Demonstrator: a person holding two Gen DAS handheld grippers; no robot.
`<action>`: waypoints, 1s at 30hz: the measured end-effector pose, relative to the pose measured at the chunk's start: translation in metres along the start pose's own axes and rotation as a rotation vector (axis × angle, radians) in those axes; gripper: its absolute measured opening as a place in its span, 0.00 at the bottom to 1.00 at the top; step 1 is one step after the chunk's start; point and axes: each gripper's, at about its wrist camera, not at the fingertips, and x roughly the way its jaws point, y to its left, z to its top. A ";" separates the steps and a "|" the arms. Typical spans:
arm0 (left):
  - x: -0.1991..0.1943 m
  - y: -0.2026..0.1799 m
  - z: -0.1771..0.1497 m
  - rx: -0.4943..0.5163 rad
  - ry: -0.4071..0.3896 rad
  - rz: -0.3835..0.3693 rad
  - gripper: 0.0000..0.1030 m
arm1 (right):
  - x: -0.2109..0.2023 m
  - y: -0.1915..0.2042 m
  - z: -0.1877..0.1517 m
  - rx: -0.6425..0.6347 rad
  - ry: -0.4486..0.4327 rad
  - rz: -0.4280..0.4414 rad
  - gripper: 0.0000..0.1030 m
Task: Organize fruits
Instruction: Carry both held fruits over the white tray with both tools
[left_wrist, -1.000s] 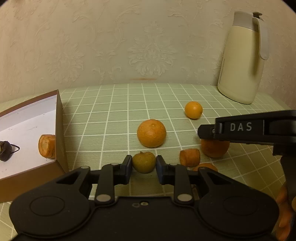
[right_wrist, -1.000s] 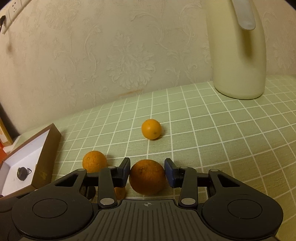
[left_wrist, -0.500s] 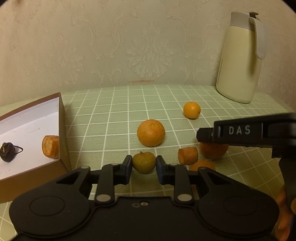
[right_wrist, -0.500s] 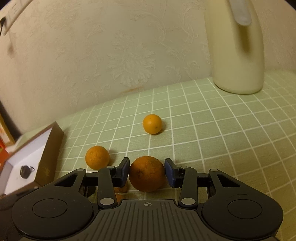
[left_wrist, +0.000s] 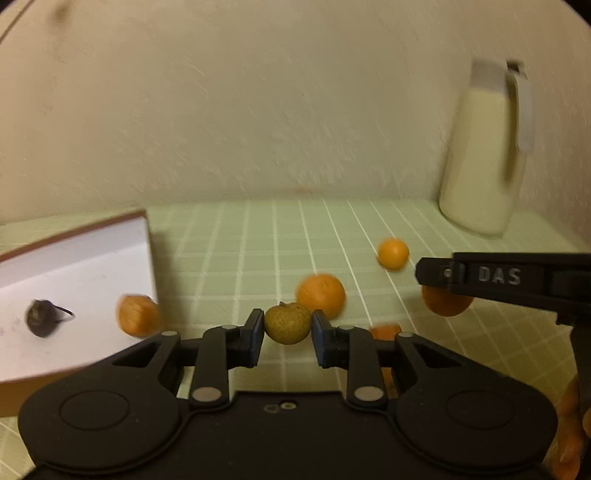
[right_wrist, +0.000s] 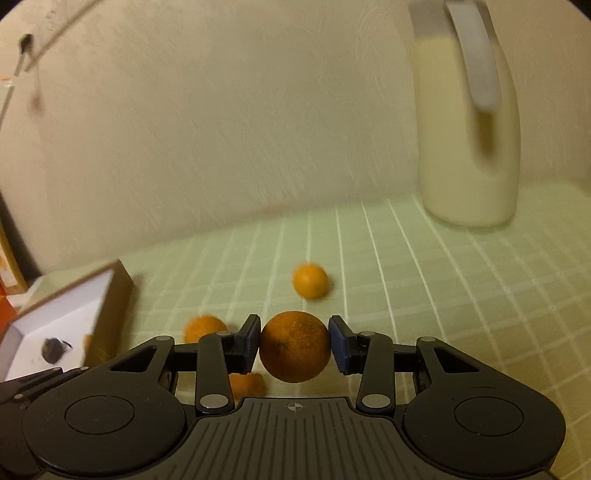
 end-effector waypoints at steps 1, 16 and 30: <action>-0.005 0.004 0.003 -0.007 -0.013 0.006 0.17 | -0.005 0.005 0.002 -0.013 -0.019 0.006 0.39; -0.081 0.101 0.012 -0.091 -0.117 0.195 0.17 | -0.031 0.113 -0.007 -0.188 -0.045 0.212 0.39; -0.124 0.198 0.003 -0.196 -0.145 0.390 0.17 | -0.018 0.200 -0.012 -0.272 -0.047 0.345 0.39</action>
